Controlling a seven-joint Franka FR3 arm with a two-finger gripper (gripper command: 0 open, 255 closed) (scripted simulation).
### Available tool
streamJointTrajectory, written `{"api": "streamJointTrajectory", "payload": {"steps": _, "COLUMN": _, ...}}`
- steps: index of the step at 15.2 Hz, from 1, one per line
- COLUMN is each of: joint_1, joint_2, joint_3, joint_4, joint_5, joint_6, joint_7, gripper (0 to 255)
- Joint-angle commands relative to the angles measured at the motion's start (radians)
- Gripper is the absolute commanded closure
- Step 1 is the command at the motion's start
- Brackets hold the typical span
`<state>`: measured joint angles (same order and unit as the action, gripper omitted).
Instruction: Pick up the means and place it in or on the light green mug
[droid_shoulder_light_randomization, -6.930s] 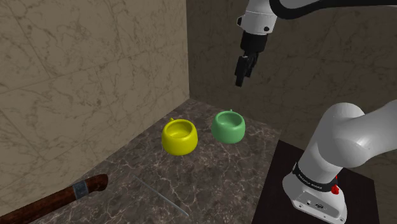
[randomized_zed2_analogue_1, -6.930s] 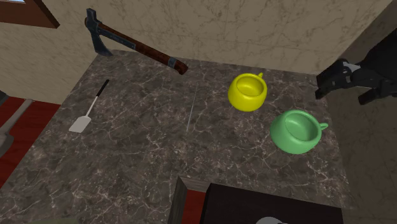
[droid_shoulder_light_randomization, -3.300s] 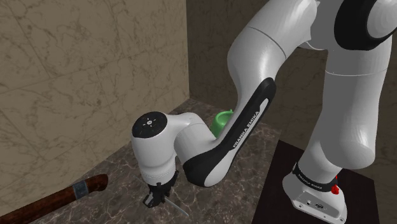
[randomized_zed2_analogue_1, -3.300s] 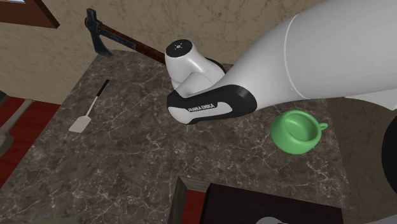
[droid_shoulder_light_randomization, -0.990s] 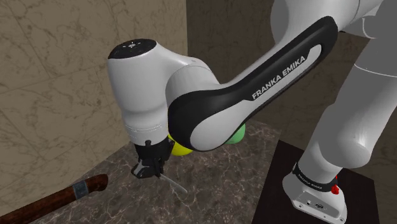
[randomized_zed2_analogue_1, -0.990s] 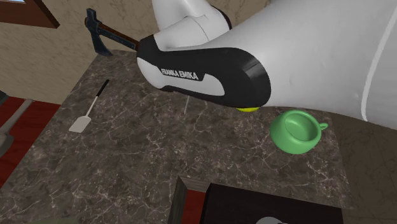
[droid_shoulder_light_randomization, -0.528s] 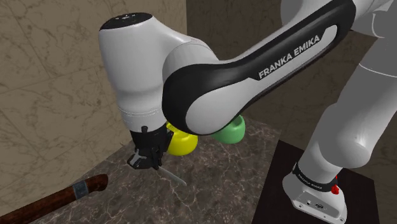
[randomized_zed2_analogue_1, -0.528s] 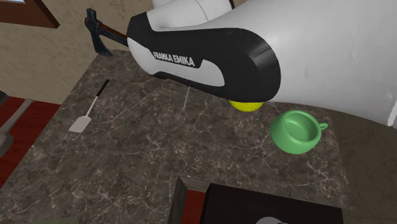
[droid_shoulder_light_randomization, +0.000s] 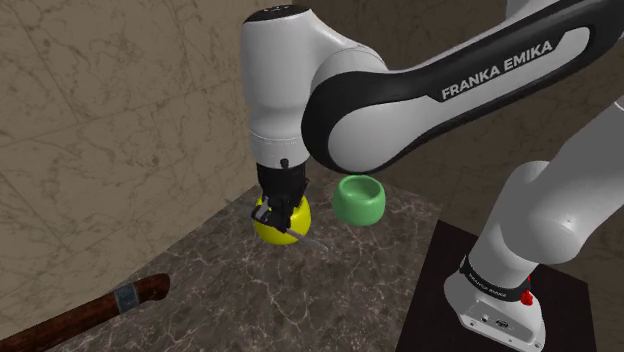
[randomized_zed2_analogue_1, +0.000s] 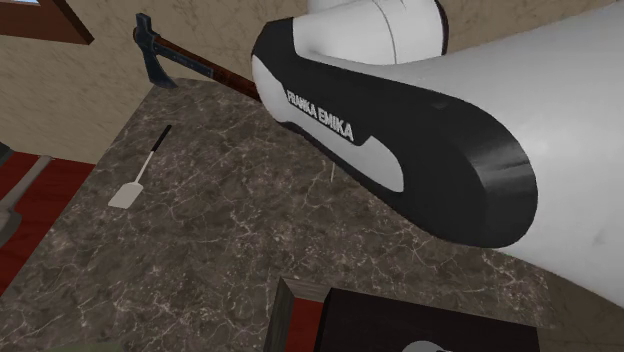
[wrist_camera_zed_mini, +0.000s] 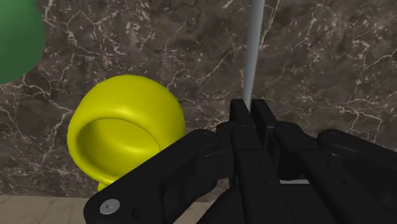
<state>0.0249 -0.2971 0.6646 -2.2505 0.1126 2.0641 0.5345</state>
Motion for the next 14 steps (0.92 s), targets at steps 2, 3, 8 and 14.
{"api": "streamJointTrajectory", "payload": {"steps": 2, "joint_1": 0.006, "joint_2": -0.095, "joint_3": -0.076, "joint_4": -0.089, "joint_5": 0.045, "joint_6": 0.000, "joint_7": -0.104, "gripper": 255}}
{"api": "streamJointTrajectory", "payload": {"steps": 3, "joint_1": 0.007, "joint_2": -0.123, "joint_3": -0.100, "joint_4": -0.114, "joint_5": 0.053, "joint_6": -0.003, "joint_7": -0.133, "gripper": 255}}
{"api": "streamJointTrajectory", "payload": {"steps": 8, "joint_1": 0.003, "joint_2": -0.242, "joint_3": -0.218, "joint_4": -0.221, "joint_5": 0.066, "joint_6": -0.021, "joint_7": -0.273, "gripper": 255}}
{"api": "streamJointTrajectory", "payload": {"steps": 14, "joint_1": -0.029, "joint_2": -0.352, "joint_3": -0.357, "joint_4": -0.314, "joint_5": 0.035, "joint_6": -0.046, "joint_7": -0.430, "gripper": 255}}
